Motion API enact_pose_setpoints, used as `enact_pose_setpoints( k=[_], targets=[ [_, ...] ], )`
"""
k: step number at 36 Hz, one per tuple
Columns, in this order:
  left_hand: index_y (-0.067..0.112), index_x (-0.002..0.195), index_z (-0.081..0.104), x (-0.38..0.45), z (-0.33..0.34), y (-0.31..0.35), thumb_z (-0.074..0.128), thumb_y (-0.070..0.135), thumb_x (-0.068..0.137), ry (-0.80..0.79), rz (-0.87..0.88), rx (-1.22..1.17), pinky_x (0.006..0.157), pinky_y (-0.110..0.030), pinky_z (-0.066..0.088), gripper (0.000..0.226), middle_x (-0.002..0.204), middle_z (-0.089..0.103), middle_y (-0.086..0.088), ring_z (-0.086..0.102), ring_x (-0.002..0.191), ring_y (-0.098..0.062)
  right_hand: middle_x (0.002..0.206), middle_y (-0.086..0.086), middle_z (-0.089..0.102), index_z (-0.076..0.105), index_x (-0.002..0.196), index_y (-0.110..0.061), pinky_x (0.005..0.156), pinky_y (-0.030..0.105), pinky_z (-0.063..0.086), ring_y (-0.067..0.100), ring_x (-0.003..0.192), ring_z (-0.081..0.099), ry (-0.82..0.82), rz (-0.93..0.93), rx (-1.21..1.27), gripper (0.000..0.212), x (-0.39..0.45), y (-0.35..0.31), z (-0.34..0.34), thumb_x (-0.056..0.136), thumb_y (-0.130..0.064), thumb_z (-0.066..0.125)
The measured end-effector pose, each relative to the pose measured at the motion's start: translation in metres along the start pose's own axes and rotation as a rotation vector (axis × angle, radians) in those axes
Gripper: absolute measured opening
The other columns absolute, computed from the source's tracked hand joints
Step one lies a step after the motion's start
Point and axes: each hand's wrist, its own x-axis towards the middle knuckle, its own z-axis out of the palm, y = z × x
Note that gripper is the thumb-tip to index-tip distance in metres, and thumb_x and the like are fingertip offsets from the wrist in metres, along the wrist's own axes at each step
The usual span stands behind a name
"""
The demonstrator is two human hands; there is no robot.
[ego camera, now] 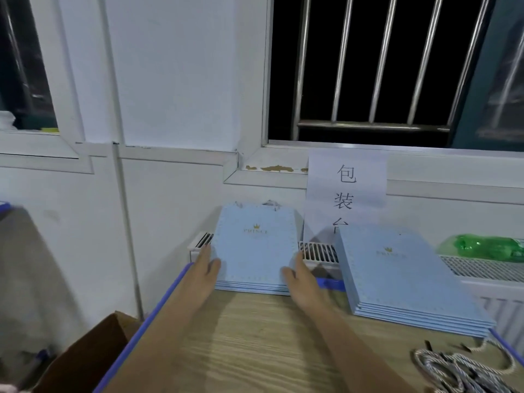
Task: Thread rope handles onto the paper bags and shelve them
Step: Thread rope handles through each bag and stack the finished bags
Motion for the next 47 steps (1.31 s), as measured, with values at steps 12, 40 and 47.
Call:
enact_pose_setpoints(
  k=[12,40,47],
  targets=[
    [0.007,0.135,0.049,0.001,0.000,-0.002,0.048,0.015,0.095,0.150,0.032,0.156,0.082,-0.028,0.037,0.041,0.129,0.054,-0.012,0.052,0.104,-0.022,0.157,-0.001,0.017,0.003,0.152,-0.015,0.111,0.029,0.021,0.018,0.143,0.021,-0.053,-0.074,0.056,0.075,-0.005,0.002,-0.005,0.097,-0.040,0.048],
    [0.014,0.145,0.023,-0.103,0.175,0.174,0.049,0.042,0.093,-0.541,0.081,0.083,0.104,-0.040,0.038,0.064,0.145,0.029,-0.014,0.038,0.129,-0.029,0.111,0.019,0.061,0.060,0.109,0.004,0.088,0.037,0.034,0.032,0.108,0.052,0.430,0.436,-0.387,0.102,-0.087,0.124,-0.202,0.059,-0.081,0.032],
    [0.009,0.131,0.044,-0.114,0.153,0.187,0.051,0.023,0.095,-0.373,0.044,-0.207,0.081,-0.021,0.037,0.039,0.126,0.047,0.005,0.045,0.102,-0.009,0.103,0.018,0.060,0.055,0.106,0.003,0.077,0.034,0.040,0.032,0.098,0.056,0.772,0.169,-0.023,0.044,-0.098,0.087,-0.195,0.077,-0.026,0.073]
  ],
)
